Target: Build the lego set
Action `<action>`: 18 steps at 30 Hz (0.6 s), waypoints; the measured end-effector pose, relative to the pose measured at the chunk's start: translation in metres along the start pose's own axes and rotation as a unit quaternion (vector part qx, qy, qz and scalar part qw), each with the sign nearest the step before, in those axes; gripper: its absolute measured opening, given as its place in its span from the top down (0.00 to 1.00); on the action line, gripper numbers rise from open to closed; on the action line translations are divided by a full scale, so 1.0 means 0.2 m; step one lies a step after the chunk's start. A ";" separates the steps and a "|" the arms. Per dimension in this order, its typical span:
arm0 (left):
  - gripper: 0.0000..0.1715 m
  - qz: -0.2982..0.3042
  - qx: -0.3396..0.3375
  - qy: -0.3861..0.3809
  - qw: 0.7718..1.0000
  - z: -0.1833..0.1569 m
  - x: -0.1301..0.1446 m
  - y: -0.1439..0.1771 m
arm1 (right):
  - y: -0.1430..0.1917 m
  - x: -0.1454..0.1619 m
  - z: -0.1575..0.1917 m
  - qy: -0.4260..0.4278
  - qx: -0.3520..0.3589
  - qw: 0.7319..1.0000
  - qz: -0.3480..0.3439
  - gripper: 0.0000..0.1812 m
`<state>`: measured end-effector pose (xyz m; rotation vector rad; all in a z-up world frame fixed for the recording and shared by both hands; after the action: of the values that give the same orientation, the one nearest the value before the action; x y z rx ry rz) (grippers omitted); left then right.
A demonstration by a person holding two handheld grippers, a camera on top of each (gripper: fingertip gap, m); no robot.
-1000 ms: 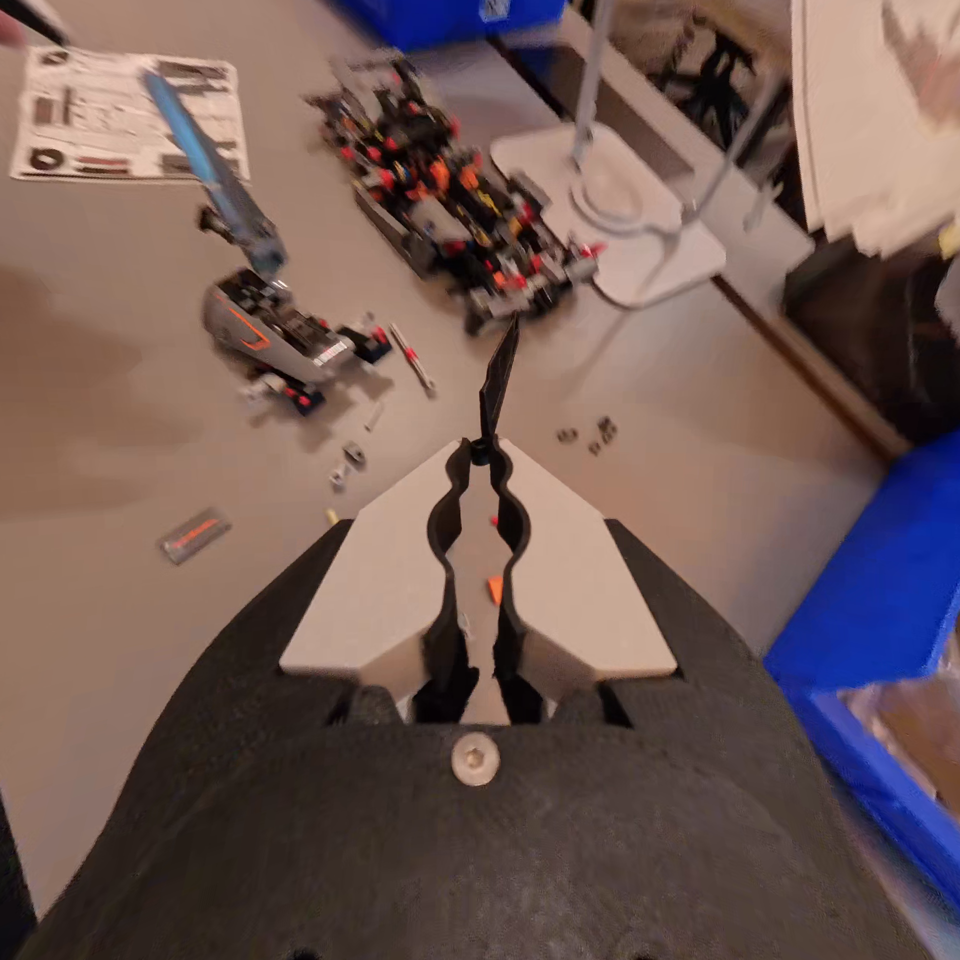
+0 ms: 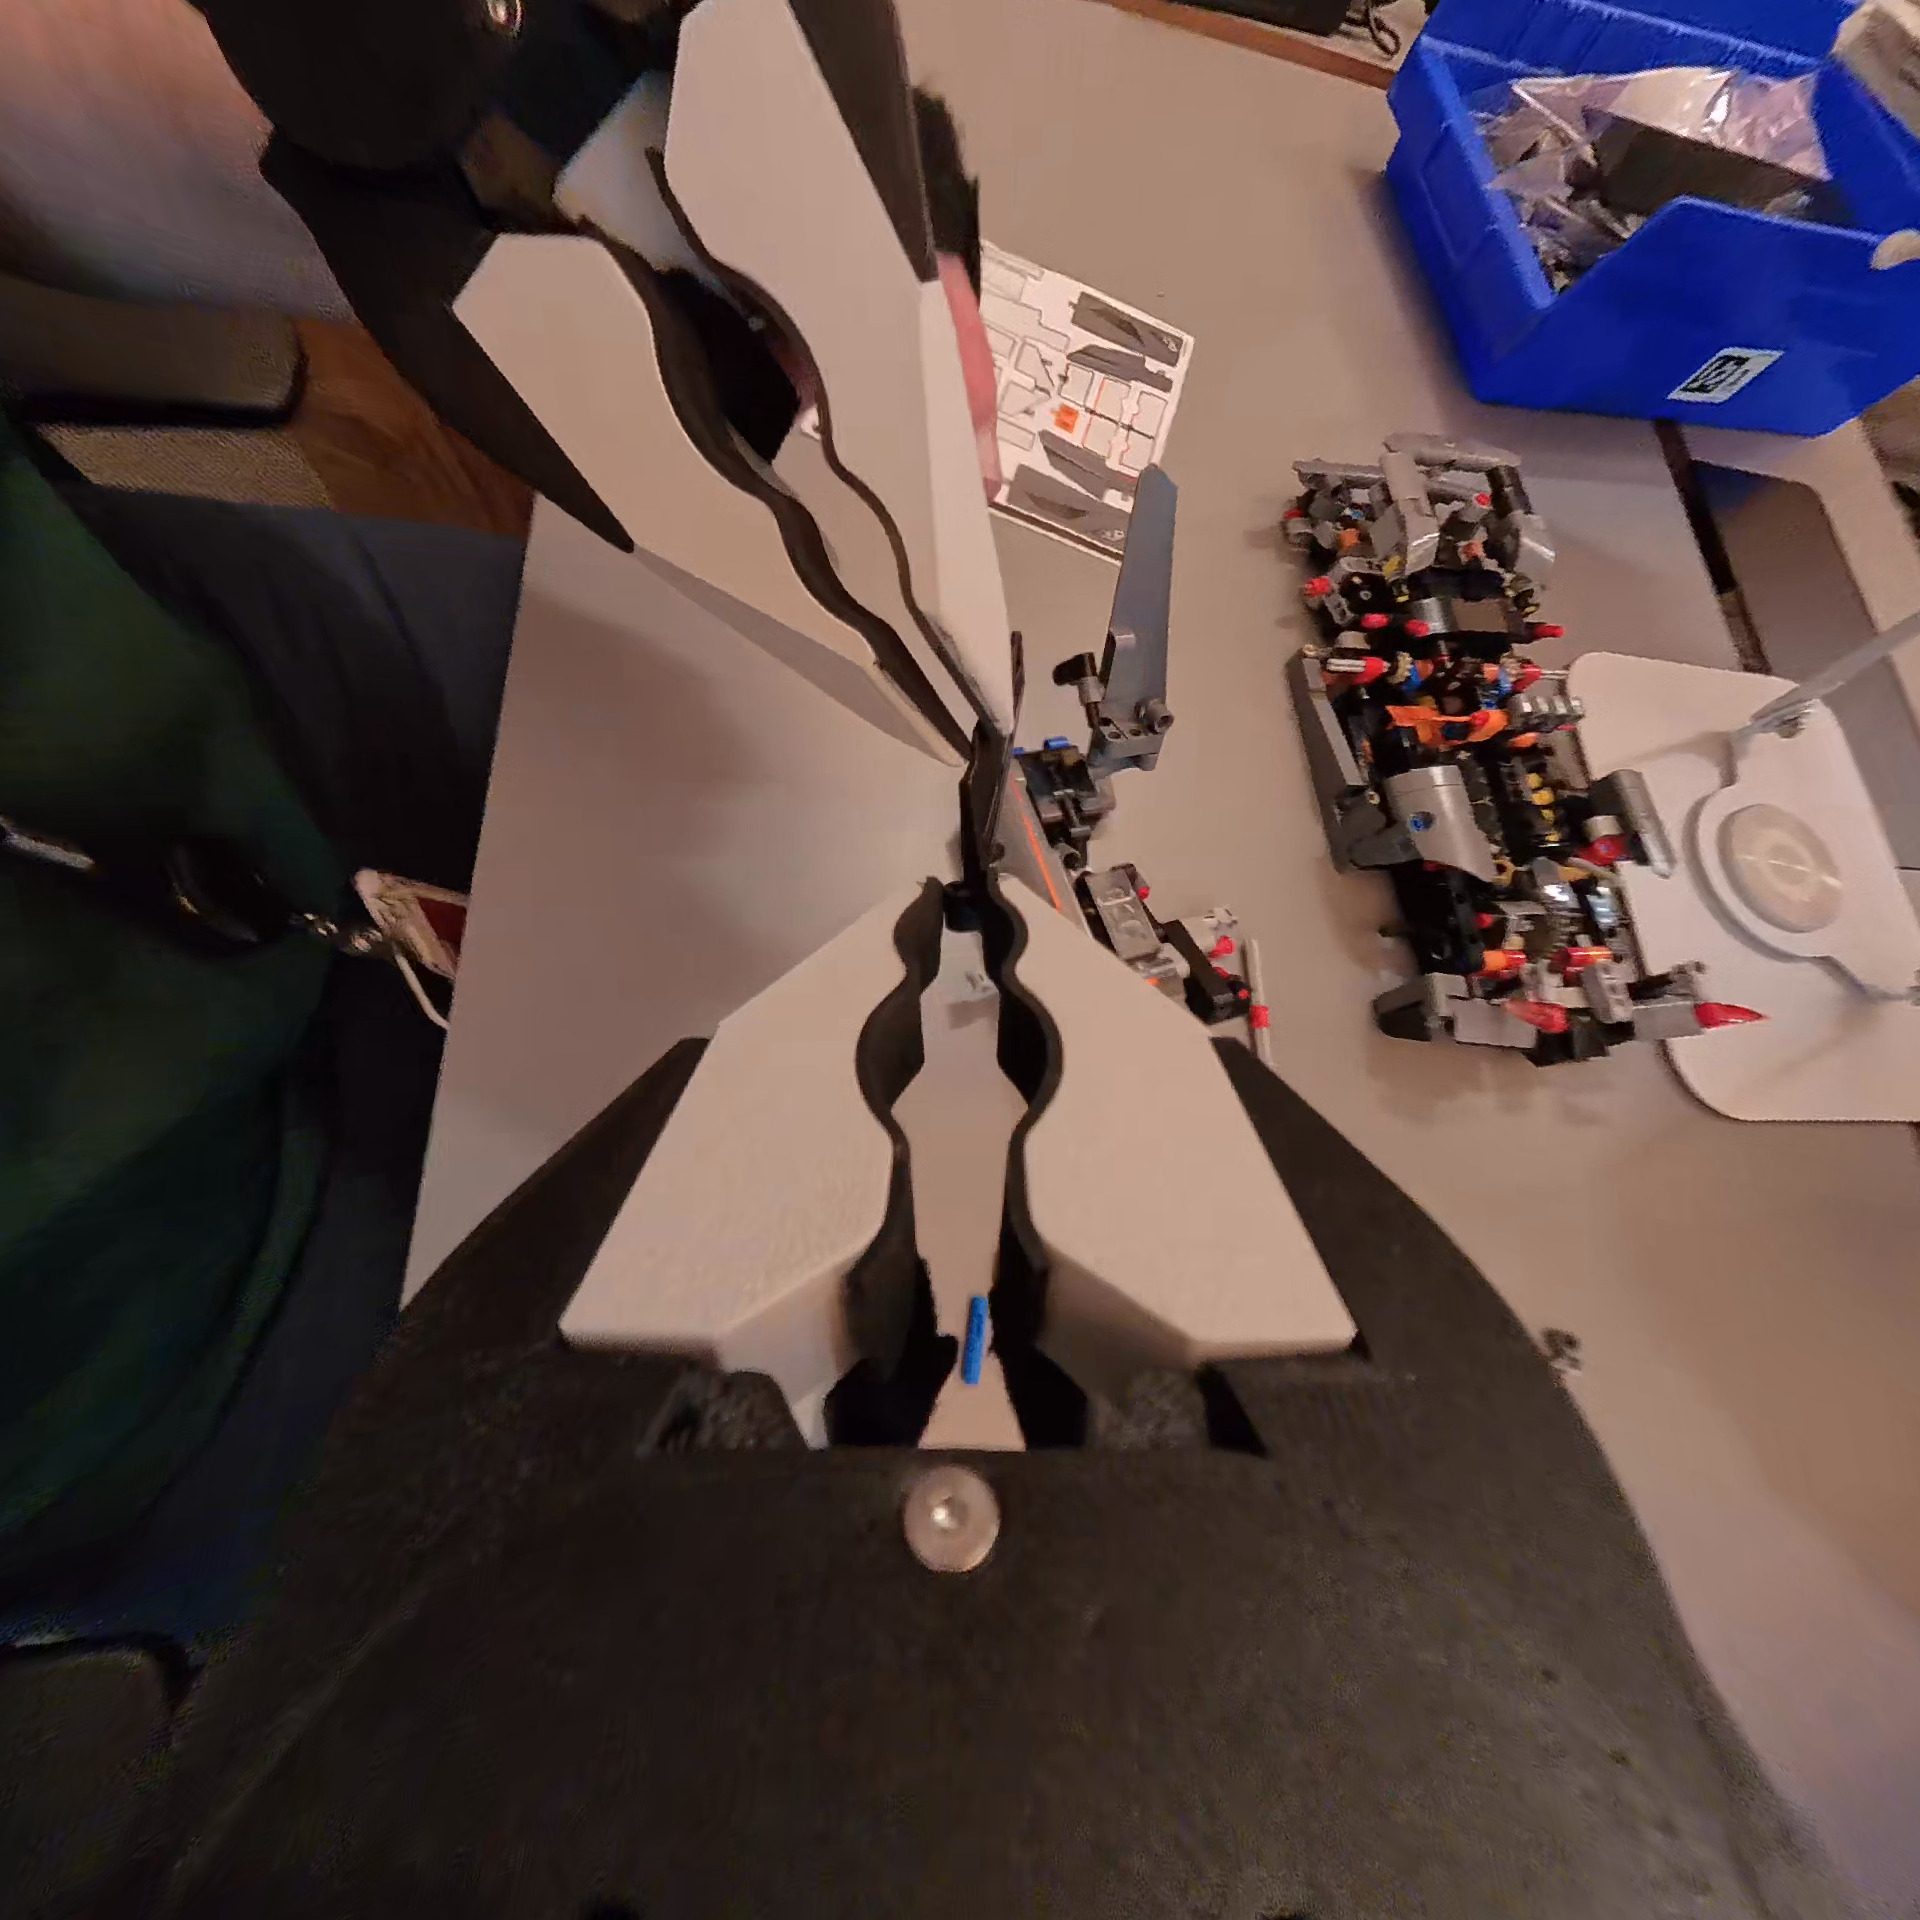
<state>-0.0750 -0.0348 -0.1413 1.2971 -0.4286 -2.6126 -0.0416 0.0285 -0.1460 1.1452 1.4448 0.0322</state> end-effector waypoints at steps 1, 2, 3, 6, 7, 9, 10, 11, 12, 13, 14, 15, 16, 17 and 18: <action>0.99 -0.002 0.002 0.016 1.000 0.00 0.01 0.00 | 0.00 0.00 -0.01 -0.011 -0.009 1.000 -0.007 0.97; 1.00 -0.001 0.009 0.035 0.999 0.00 0.02 0.00 | 0.00 0.00 -0.02 -0.016 -0.012 1.000 -0.013 0.97; 1.00 -0.006 0.007 0.052 0.999 0.01 0.03 0.00 | 0.00 -0.01 -0.03 -0.018 -0.012 1.000 -0.021 0.97; 1.00 -0.024 0.016 0.114 0.993 0.01 0.05 0.00 | 0.00 -0.02 -0.06 -0.029 -0.014 0.999 -0.035 0.97; 1.00 -0.031 0.015 0.127 0.991 0.02 0.05 0.00 | 0.00 -0.02 -0.07 -0.033 -0.015 0.998 -0.042 0.97; 1.00 -0.045 0.026 0.162 0.985 0.02 0.05 0.00 | 0.00 -0.02 -0.08 -0.043 -0.021 0.997 -0.054 0.97; 1.00 -0.053 0.029 0.182 0.981 0.03 0.06 0.00 | 0.00 -0.02 -0.09 -0.046 -0.022 0.997 -0.061 0.97; 1.00 -0.061 0.036 0.202 0.977 0.03 0.06 0.00 | 0.00 -0.03 -0.09 -0.052 -0.025 0.996 -0.068 0.97; 1.00 -0.071 0.044 0.227 0.970 0.04 0.06 0.00 | 0.01 -0.03 -0.10 -0.061 -0.029 0.995 -0.079 0.97; 1.00 -0.083 0.051 0.255 0.962 0.04 0.06 0.00 | 0.01 -0.04 -0.10 -0.070 -0.031 0.993 -0.091 0.97; 1.00 -0.091 0.060 0.279 0.954 0.04 0.07 0.00 | 0.01 -0.04 -0.11 -0.076 -0.031 0.992 -0.099 0.96; 1.00 -0.100 0.064 0.299 0.947 0.05 0.07 0.00 | 0.01 -0.04 -0.12 -0.082 -0.027 0.991 -0.103 0.94; 1.00 -0.108 0.065 0.318 0.940 0.06 0.08 0.00 | 0.02 -0.04 -0.13 -0.088 -0.023 0.990 -0.106 0.91; 1.00 -0.116 0.069 0.337 0.932 0.07 0.08 0.00 | 0.03 -0.04 -0.14 -0.098 -0.022 0.988 -0.114 0.89; 1.00 -0.128 0.075 0.358 0.922 0.08 0.08 0.00 | 0.04 -0.04 -0.15 -0.109 -0.023 0.986 -0.125 0.88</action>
<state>-0.0975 -0.0369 -0.1438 2.3475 -0.3426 -2.0727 -0.0613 0.0459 -0.1271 0.8936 1.3736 -0.2276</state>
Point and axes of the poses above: each gripper's, where its closed fingertips meet, y back along the fingers, x out of its underside, z = x × y across the jaws, the point moved 4 cm from there along y, back along the fingers, and after that the axes turned 4 degrees about y, right-handed, at the moved point
